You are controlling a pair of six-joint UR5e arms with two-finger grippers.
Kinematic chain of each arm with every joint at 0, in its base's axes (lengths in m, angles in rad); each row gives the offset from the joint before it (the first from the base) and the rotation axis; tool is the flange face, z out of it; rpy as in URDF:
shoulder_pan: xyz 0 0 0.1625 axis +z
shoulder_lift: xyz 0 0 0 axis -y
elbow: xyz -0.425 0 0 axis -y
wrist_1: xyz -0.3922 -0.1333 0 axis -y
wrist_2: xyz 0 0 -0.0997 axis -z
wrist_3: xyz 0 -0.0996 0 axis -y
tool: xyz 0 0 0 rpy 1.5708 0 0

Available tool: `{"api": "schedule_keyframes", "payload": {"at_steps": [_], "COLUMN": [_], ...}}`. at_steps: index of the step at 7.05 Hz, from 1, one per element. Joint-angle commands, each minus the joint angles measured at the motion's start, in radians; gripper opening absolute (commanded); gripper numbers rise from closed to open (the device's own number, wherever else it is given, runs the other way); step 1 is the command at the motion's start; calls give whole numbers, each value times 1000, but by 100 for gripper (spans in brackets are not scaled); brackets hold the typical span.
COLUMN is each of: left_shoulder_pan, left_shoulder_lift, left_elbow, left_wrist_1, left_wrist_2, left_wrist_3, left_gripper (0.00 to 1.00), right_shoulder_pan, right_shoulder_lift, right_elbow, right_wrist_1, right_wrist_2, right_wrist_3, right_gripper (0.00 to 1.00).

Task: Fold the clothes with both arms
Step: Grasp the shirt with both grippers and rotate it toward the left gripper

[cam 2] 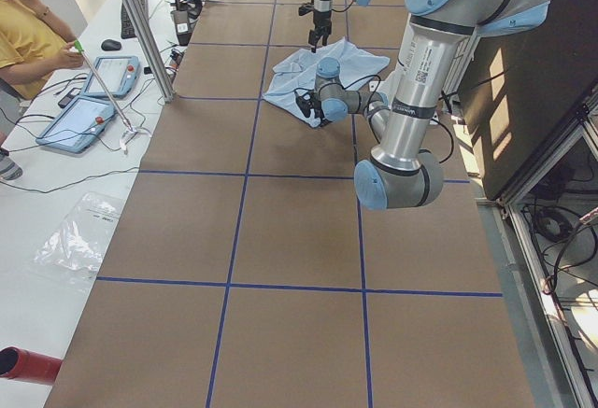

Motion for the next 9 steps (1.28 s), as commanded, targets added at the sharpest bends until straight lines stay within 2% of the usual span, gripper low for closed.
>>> {"api": "schedule_keyframes", "payload": {"at_steps": [1, 2, 3, 4, 5, 6, 7, 8, 9], "left_shoulder_pan": [-19, -85, -166, -247, -315, -376, -407, -415, -418], "left_shoulder_lift": [-1, -1, -3, -53, -149, -278, -364, -377, -376], "left_elbow": [0, 2, 16, 110, 310, 609, 760, 760, 745], "left_wrist_1": [2, 4, 2, -33, -153, -414, -508, -509, -509], "left_wrist_2": [23, 23, 26, 54, 60, 62, 89, 91, 85], "left_wrist_3": [11, 75, 238, 309, 380, 391, 401, 407, 407], "left_gripper": [0, 0, 0, 0, 0, 0, 0, 38, 46], "right_shoulder_pan": [6, 9, 8, 6, 6, 6, 3, -5, -8], "right_shoulder_lift": [1, 1, 1, 1, 3, 3, 4, 7, 44], "right_elbow": [-2, -3, -3, -5, -8, -12, -15, -17, -26], "right_wrist_1": [0, 0, 0, 0, 0, 0, 0, 0, -6], "right_wrist_2": [0, 0, 2, 5, 2, -1, 0, -1, -3], "right_wrist_3": [-6, -9, -9, -9, -9, -9, -9, -8, -8], "right_gripper": [100, 100, 100, 100, 100, 100, 100, 100, 100]}}
